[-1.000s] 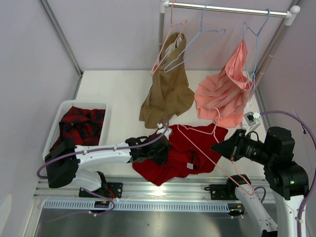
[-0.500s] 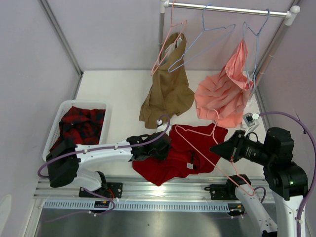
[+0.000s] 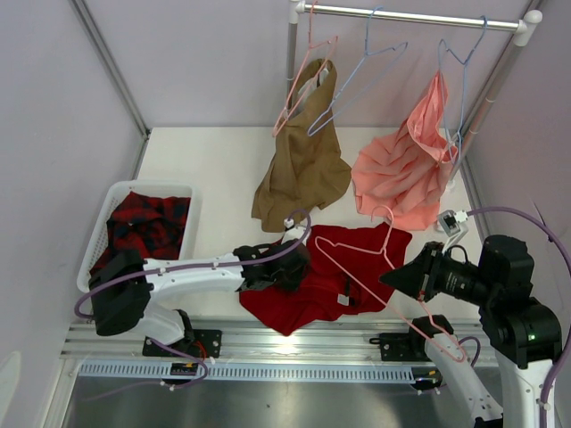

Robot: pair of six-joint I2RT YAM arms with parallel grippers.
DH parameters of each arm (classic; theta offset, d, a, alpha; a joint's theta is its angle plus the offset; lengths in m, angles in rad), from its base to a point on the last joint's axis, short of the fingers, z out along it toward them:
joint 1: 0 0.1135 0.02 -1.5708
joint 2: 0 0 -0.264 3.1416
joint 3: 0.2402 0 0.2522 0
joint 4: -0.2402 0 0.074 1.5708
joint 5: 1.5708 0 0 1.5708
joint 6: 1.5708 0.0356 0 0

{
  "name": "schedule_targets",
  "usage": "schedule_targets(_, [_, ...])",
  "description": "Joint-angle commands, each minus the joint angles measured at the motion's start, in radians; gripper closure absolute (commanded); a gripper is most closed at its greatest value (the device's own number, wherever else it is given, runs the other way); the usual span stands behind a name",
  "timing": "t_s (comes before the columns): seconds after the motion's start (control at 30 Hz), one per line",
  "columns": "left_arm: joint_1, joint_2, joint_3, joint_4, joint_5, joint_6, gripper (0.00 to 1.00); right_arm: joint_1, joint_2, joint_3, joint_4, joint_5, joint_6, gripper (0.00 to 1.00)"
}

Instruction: Place the skirt on the hanger

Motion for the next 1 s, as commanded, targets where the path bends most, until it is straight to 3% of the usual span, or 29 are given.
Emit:
schedule_targets(0.0, [-0.005, 0.036, 0.013, 0.001, -0.035, -0.02, 0.55, -0.002, -0.018, 0.028, -0.017, -0.016, -0.016, 1.0])
schedule_targets(0.37, [-0.005, 0.063, -0.009, 0.035, -0.081, -0.036, 0.55, -0.005, -0.015, 0.014, -0.012, -0.027, -0.021, 1.0])
schedule_targets(0.6, [-0.005, 0.068, 0.002, 0.037, -0.058, -0.027, 0.73, -0.005, -0.018, 0.002, -0.008, -0.027, -0.015, 1.0])
schedule_targets(0.97, [-0.004, -0.042, 0.005, 0.024, -0.018, -0.028, 0.89, 0.003, -0.017, -0.021, -0.02, -0.045, -0.016, 1.0])
